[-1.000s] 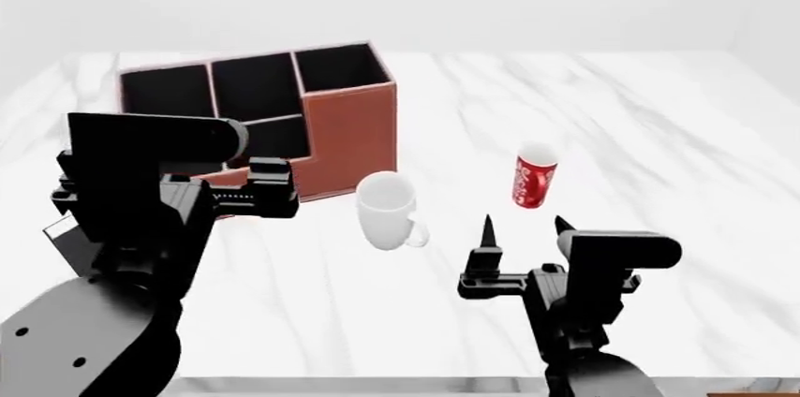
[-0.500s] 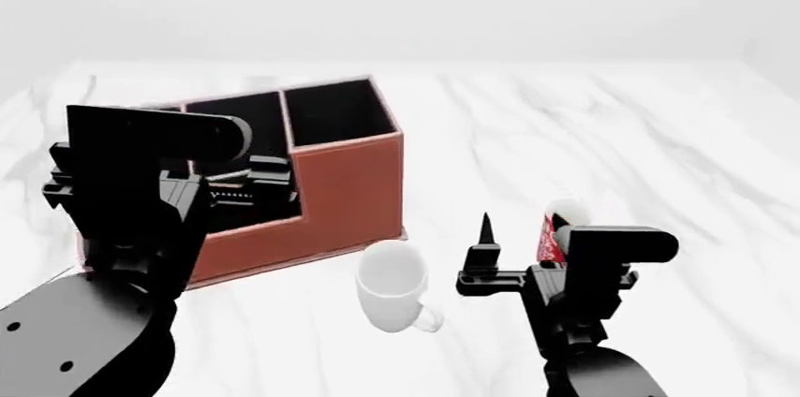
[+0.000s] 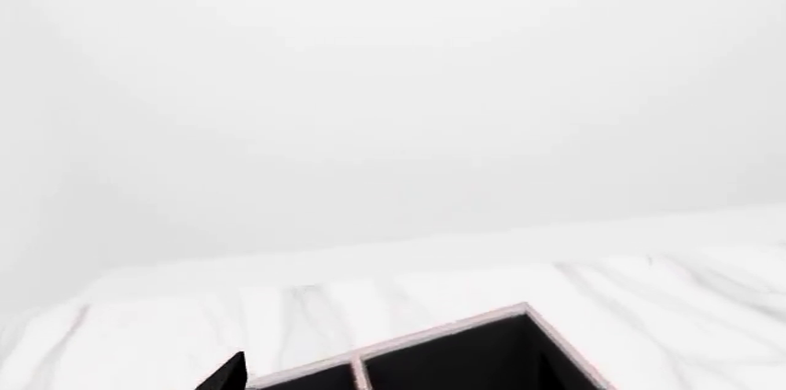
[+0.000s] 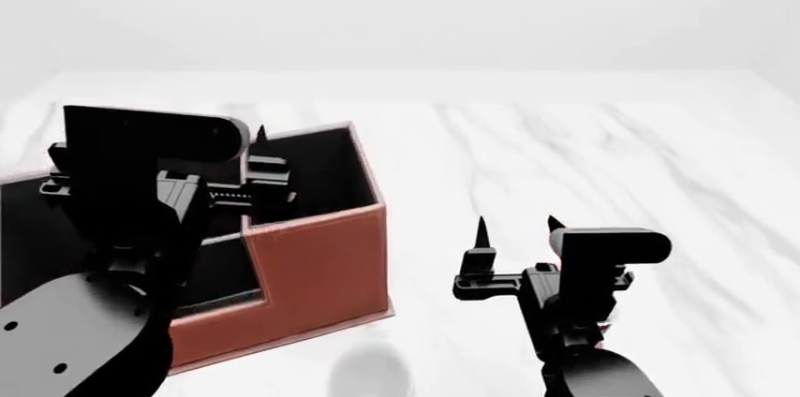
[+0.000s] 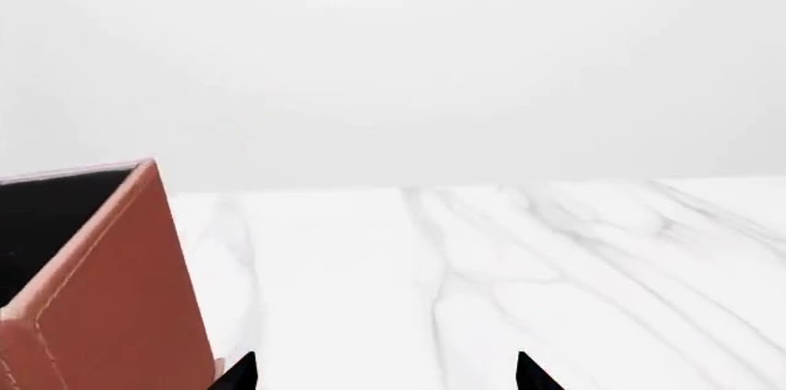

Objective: Pick up the red mug and place it to the right of the caddy.

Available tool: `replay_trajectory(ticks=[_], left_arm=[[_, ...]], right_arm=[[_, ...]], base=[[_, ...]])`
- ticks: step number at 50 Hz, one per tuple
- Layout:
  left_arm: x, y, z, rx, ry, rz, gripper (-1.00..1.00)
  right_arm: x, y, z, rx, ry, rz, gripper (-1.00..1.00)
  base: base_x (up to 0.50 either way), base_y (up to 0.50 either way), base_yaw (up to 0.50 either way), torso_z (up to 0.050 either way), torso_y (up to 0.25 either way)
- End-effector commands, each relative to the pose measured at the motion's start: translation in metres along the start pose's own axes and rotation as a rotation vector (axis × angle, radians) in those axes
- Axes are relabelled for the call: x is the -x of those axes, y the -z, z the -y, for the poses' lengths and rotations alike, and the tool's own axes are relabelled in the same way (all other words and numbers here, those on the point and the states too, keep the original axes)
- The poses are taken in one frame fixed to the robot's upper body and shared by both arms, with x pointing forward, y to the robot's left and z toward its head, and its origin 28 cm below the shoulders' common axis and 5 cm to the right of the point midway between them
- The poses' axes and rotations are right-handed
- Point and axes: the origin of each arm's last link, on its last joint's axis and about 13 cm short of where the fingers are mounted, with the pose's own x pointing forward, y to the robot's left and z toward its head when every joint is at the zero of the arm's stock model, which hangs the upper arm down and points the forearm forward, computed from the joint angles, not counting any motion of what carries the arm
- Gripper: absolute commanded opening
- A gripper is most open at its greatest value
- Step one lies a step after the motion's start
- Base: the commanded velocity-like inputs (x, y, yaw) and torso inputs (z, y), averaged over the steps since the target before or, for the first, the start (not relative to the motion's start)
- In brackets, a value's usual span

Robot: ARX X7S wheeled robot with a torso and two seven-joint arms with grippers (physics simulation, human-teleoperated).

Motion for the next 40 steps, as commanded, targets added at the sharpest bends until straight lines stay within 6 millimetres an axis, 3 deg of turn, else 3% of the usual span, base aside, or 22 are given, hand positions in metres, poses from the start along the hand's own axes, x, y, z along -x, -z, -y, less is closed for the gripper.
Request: replay_trajectory(ticks=[1,9,15,29,37,40], left_arm=[[-0.001,-0.001,-0.002,0.036,-0.016,0.009,1.00],[-0.001,0.000,-0.002,0.038,-0.017,0.008,1.00],[-0.001,0.000,-0.002,0.040,-0.019,0.010,1.00],[-0.001,0.001,-0.003,0.044,-0.021,0.009,1.00],[0.000,0.000,-0.004,0.046,-0.023,0.010,1.00],[0.000,0.001,-0.004,0.049,-0.022,0.010,1.00]], right_arm=[[0.000,-0.001,0.000,-0.011,0.000,0.006,1.00],[0.000,0.001,0.000,-0.001,0.006,0.003,1.00],[-0.002,0.002,0.001,0.008,0.024,0.004,1.00],[-0.001,0.003,0.001,0.017,0.032,-0.002,1.00],[0.000,0.001,0.008,0.033,0.100,0.032,1.00],[0.010,0.004,0.017,0.052,0.131,0.045,1.00]], base=[[0.50,0.00,0.00,0.000,0.010],[0.47,0.00,0.00,0.000,0.001],[0.00,0.00,0.00,0.000,0.002],[-0.47,0.00,0.00,0.000,0.000],[0.00,0.00,0.00,0.000,0.000],[0.00,0.00,0.00,0.000,0.000]])
